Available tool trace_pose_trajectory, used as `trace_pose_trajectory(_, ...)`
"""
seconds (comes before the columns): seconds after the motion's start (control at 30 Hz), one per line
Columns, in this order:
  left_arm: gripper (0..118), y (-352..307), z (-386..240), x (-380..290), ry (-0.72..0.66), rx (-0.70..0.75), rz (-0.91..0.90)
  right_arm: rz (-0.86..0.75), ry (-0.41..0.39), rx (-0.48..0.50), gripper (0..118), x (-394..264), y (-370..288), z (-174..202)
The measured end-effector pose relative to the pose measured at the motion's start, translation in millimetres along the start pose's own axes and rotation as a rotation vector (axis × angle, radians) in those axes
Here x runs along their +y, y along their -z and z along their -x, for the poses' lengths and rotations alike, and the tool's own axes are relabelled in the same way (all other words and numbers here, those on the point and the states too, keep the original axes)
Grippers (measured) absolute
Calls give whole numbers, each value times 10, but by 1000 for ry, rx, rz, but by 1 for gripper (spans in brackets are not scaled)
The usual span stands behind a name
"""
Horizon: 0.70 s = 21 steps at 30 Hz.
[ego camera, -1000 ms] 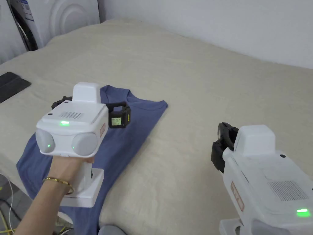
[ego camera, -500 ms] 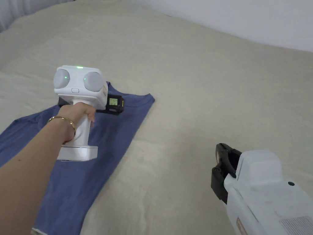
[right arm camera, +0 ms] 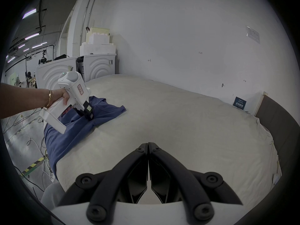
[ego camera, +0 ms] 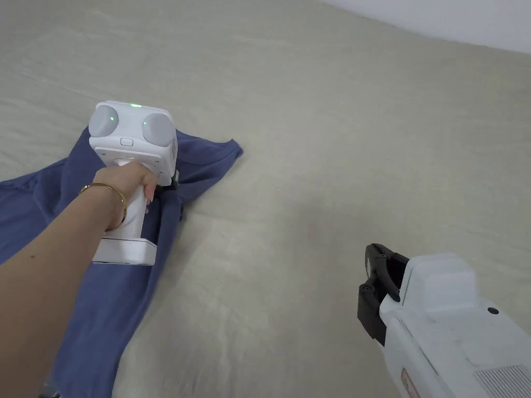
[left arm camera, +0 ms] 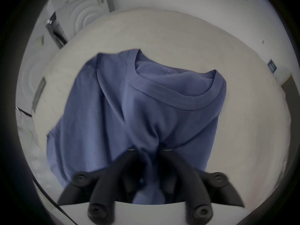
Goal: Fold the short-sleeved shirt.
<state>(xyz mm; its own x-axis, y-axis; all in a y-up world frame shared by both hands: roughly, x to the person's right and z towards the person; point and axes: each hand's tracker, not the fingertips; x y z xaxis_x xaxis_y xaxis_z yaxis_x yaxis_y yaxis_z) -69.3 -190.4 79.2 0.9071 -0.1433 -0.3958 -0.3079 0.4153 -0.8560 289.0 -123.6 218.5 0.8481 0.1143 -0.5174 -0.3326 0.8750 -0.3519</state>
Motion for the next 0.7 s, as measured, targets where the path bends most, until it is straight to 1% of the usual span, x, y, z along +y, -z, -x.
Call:
trace_pose_trajectory(0.07,2,-111,36,-85,-24,-31,-31,-2,4,-4,0,-14,-84,-18)
trace_pose_trajectory(0.17,0,-353,190,-167,-151,-64,-104,-15,9,-9,0,-13,-226,-31)
trace_pose_trajectory(0.33,0,-930,346,-372,-137,-70,-231,-60,6,-19,0,-26,-526,-55)
trace_pose_trajectory(0.43,0,-1274,476,-490,-193,-84,-286,-90,32,-19,0,-36,-722,-75)
trace_pose_trajectory(0.53,0,-1676,609,-591,-262,-104,-333,-116,28,-18,0,-58,-925,-90)
trace_pose_trajectory(0.6,0,-2001,683,-666,-280,-128,-389,-131,22,-20,0,-92,-1049,-123)
trace_pose_trajectory(0.7,0,-2513,702,-689,-268,-149,-505,-150,37,-28,0,-134,-1216,-167)
